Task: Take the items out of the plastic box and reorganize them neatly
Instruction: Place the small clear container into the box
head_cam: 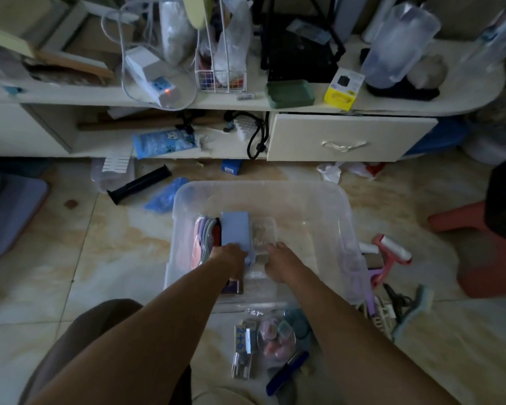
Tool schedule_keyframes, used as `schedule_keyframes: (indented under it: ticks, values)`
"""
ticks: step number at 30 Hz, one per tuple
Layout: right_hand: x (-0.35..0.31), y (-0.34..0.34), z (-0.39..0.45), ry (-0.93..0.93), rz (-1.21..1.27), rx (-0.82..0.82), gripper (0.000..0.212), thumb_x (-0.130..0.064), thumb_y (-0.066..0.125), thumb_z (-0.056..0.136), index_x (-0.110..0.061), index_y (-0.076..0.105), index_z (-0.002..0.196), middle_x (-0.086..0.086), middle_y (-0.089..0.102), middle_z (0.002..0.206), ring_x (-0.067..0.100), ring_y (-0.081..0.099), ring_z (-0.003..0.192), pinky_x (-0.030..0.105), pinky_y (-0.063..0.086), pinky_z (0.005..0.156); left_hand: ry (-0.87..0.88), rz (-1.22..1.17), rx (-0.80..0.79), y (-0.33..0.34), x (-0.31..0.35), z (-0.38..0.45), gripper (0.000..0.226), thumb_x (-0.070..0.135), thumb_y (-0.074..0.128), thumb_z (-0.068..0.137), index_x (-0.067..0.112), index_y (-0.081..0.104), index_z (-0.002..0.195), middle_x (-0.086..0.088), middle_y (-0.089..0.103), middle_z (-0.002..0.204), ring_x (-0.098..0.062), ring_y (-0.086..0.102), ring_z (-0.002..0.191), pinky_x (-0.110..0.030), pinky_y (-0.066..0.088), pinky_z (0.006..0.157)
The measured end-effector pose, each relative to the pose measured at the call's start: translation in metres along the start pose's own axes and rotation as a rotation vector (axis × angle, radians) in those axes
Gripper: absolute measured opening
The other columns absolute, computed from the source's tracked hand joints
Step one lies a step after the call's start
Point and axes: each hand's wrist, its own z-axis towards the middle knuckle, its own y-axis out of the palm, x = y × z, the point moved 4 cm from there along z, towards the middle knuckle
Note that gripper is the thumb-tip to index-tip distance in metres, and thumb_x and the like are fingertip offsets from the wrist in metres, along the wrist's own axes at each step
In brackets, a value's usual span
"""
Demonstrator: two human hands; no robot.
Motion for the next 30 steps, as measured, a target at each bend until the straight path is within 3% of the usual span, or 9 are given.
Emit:
schedule_keyframes:
  ticks: [4,8,12,17,22,26,30]
  values:
    - [-0.007,-0.010,0.011,-0.039,-0.093,-0.018,0.054,-0.010,0.053,0.090,-0.012,0.043,0.143,0.022,0.043,0.137,0.037,0.047,0.129,0.038,0.043,0.104,-0.026,-0.026,0.026,0.002,0.000,0.002,0.066,0.026,0.062,0.089,0.024,0.033,0.149,-0.003,0.031,0.155,-0.025,0.035,0.139,-0.047,0.039,0.107]
    - [-0.013,-0.017,0.032,-0.065,-0.209,-0.063,0.053,-0.015,0.053,0.093,-0.015,0.042,0.145,0.021,0.040,0.146,0.036,0.045,0.134,0.040,0.041,0.109,-0.048,-0.055,0.053,0.003,0.002,0.005,0.059,0.031,0.056,0.092,0.024,0.037,0.147,-0.003,0.035,0.152,-0.026,0.038,0.137,-0.048,0.042,0.104]
    - [-0.021,-0.021,0.044,-0.133,-0.387,-0.180,0.058,-0.027,0.058,0.097,-0.014,0.040,0.150,0.016,0.039,0.153,0.033,0.041,0.139,0.034,0.038,0.109,-0.049,-0.142,0.116,0.007,0.001,-0.001,0.059,0.035,0.047,0.096,0.025,0.029,0.152,-0.004,0.026,0.157,-0.025,0.030,0.143,-0.047,0.036,0.111]
    - [-0.009,-0.015,0.058,-0.183,-0.578,-0.263,0.049,-0.027,0.053,0.100,-0.012,0.047,0.146,0.013,0.048,0.149,0.031,0.051,0.132,0.035,0.044,0.104,-0.091,-0.203,0.174,0.019,0.007,-0.003,0.059,0.034,0.045,0.097,0.028,0.025,0.152,-0.003,0.015,0.161,-0.024,0.020,0.146,-0.049,0.032,0.113]
    - [0.000,-0.014,0.057,-0.243,-0.564,-0.163,0.035,-0.023,0.048,0.100,-0.001,0.064,0.122,0.021,0.062,0.129,0.033,0.062,0.116,0.032,0.048,0.090,-0.116,-0.237,0.276,0.024,0.013,0.001,0.047,0.035,0.050,0.091,0.022,0.052,0.135,-0.002,0.044,0.146,-0.024,0.033,0.139,-0.046,0.041,0.106]
    - [0.006,-0.006,0.060,-0.237,-0.528,-0.104,0.037,-0.021,0.049,0.100,-0.005,0.060,0.132,0.018,0.059,0.136,0.032,0.059,0.122,0.030,0.046,0.095,-0.151,-0.336,0.338,0.017,0.019,0.004,0.047,0.033,0.058,0.087,0.017,0.054,0.130,-0.009,0.047,0.131,-0.030,0.049,0.124,-0.046,0.047,0.099]
    - [0.012,-0.006,0.057,-0.218,-0.430,-0.016,0.049,-0.024,0.054,0.098,-0.011,0.048,0.145,0.014,0.050,0.148,0.031,0.051,0.133,0.031,0.043,0.103,-0.188,-0.302,0.399,0.008,0.024,0.012,0.047,0.028,0.061,0.086,0.015,0.053,0.130,-0.012,0.042,0.131,-0.033,0.046,0.124,-0.044,0.044,0.097]
